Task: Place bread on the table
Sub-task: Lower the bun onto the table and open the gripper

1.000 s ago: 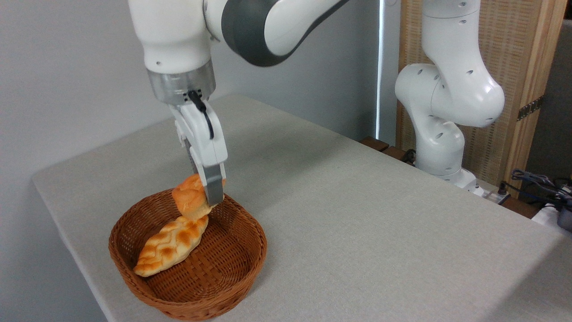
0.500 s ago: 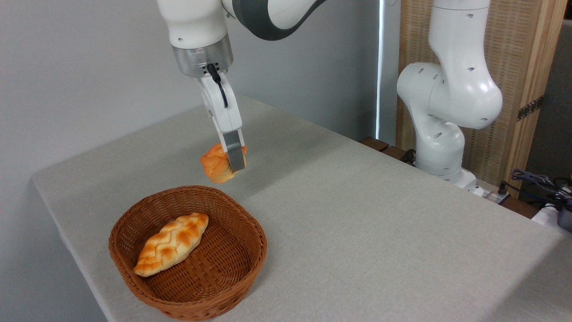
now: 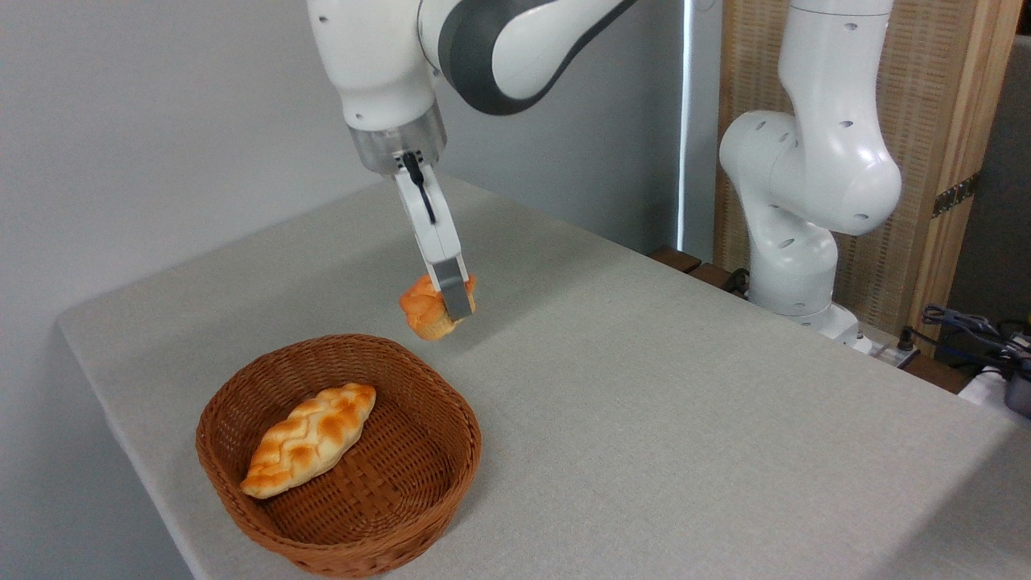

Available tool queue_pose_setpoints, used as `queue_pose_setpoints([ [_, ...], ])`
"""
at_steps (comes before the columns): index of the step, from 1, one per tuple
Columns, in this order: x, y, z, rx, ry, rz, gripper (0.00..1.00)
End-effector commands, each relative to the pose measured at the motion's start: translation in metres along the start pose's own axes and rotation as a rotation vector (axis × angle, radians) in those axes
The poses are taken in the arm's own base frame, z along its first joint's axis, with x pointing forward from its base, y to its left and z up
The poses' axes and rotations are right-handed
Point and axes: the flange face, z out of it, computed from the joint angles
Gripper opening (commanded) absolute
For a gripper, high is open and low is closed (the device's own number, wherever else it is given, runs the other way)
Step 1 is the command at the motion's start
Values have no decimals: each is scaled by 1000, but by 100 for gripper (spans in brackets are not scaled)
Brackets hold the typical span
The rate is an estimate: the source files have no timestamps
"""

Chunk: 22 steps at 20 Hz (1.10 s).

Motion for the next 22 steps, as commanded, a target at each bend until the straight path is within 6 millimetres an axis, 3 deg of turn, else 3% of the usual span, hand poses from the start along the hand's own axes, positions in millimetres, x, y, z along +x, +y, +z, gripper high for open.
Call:
queue_pose_setpoints([
  [1,-3,7,20,24,3,26,69],
  [6,7,10,31,22,-2,46,99],
  [22,7,9,37,12,-10,44,100],
])
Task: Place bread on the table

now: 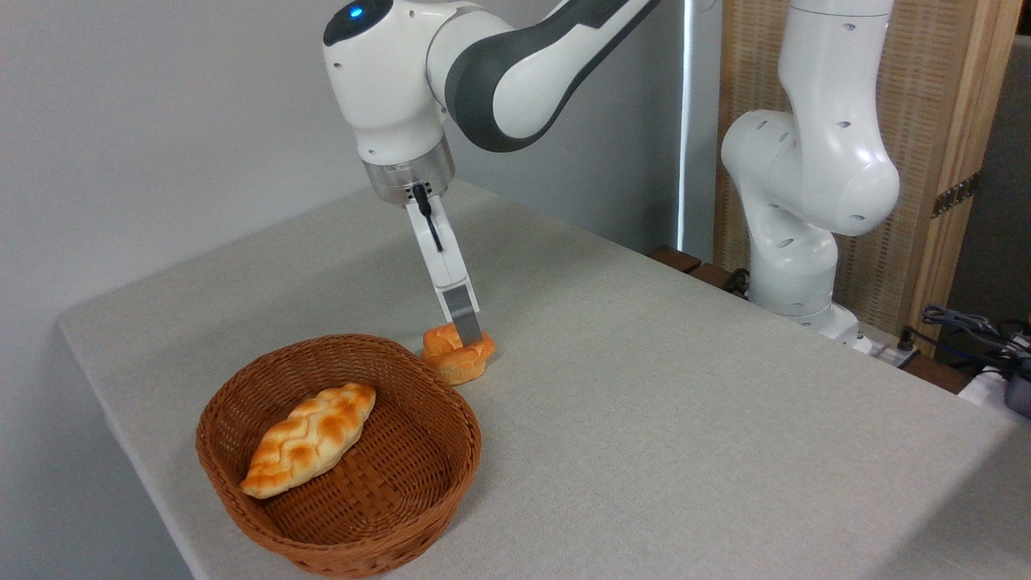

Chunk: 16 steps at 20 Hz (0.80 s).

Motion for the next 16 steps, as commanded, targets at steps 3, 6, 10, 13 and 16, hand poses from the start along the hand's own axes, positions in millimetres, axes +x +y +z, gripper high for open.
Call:
queue_pose_setpoints([
  [3,-2,-3,-19,35,21,6,100],
  [6,-2,-10,-54,62,50,-8,100],
  [10,-17,-23,-99,85,83,-50,100],
  [13,-23,-38,-135,105,110,-156,100],
  [16,-32,-54,-161,156,125,-252,100],
])
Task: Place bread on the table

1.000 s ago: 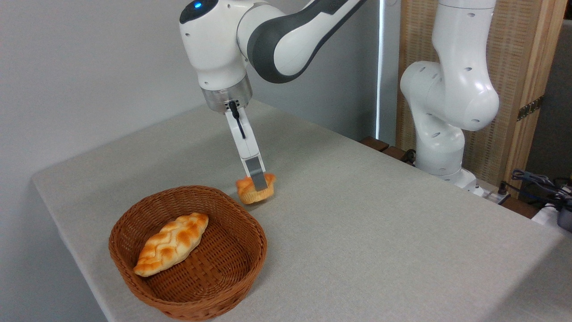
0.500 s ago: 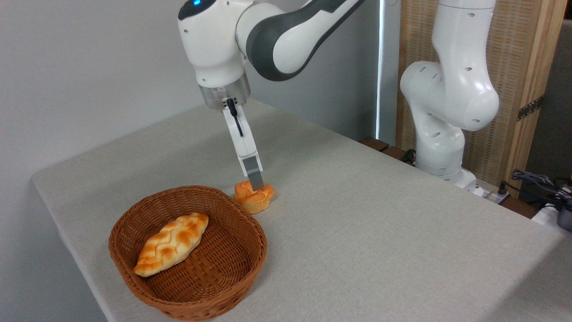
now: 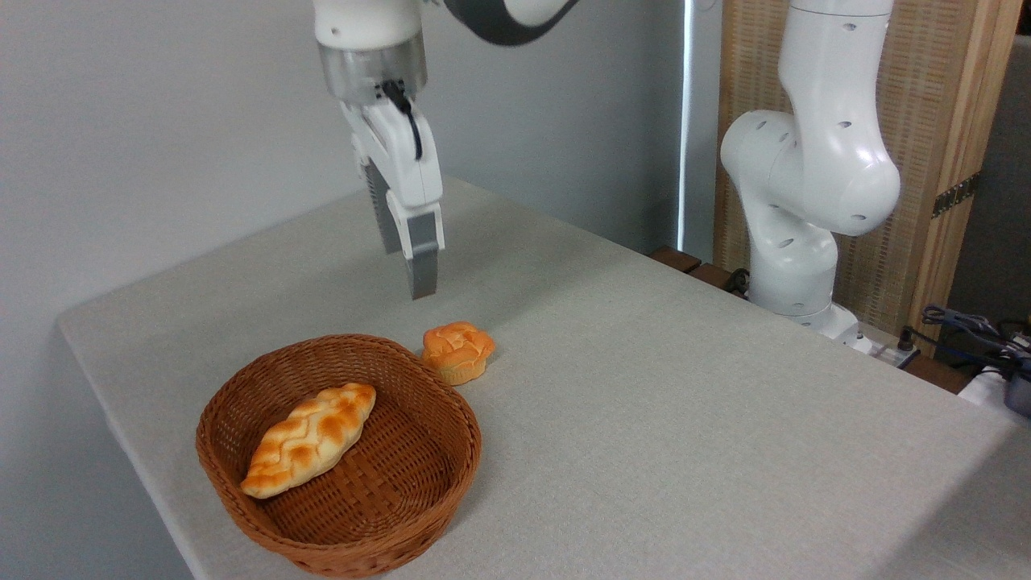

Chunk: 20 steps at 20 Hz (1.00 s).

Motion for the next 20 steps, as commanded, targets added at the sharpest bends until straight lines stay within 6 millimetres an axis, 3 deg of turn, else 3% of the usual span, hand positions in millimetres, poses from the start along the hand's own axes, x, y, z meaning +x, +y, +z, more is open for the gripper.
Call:
queue_pose_setpoints([
  [1,5,-25,-28,55,-28,-75,100],
  [5,0,-53,-54,74,-50,-216,100],
  [8,-8,-65,-59,58,-68,-242,100],
  [14,4,-50,-57,32,-100,-203,100],
  [20,4,-50,-59,62,-124,-209,100],
])
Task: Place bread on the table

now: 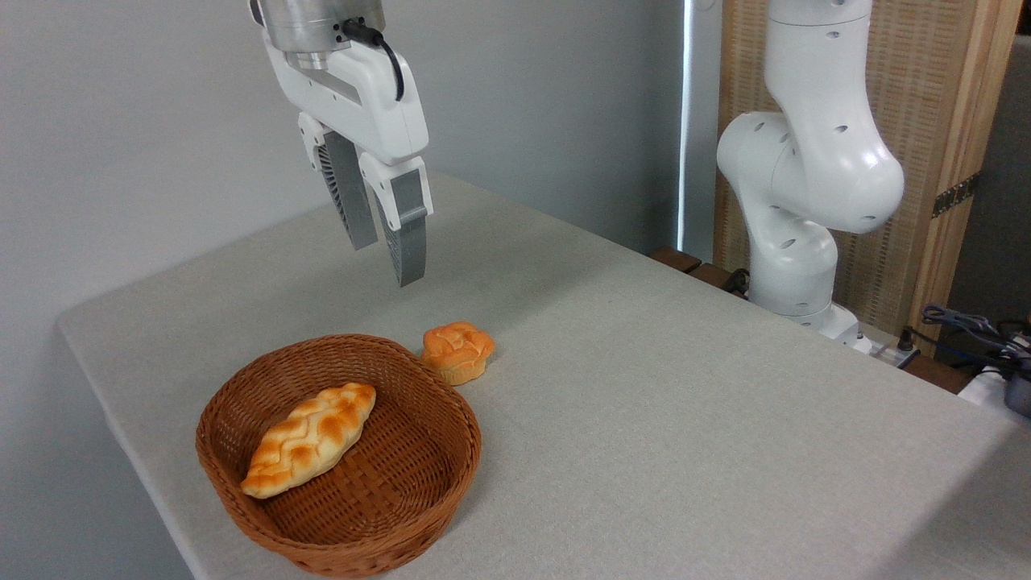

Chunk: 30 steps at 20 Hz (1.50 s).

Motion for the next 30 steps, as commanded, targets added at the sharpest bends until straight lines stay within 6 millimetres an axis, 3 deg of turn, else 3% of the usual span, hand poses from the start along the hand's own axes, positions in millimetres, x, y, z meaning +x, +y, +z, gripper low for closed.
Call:
queue_pose_setpoints([
  [1,-1,-2,-5,21,-32,-22,100],
  [30,-11,-18,-11,74,-25,-64,100],
])
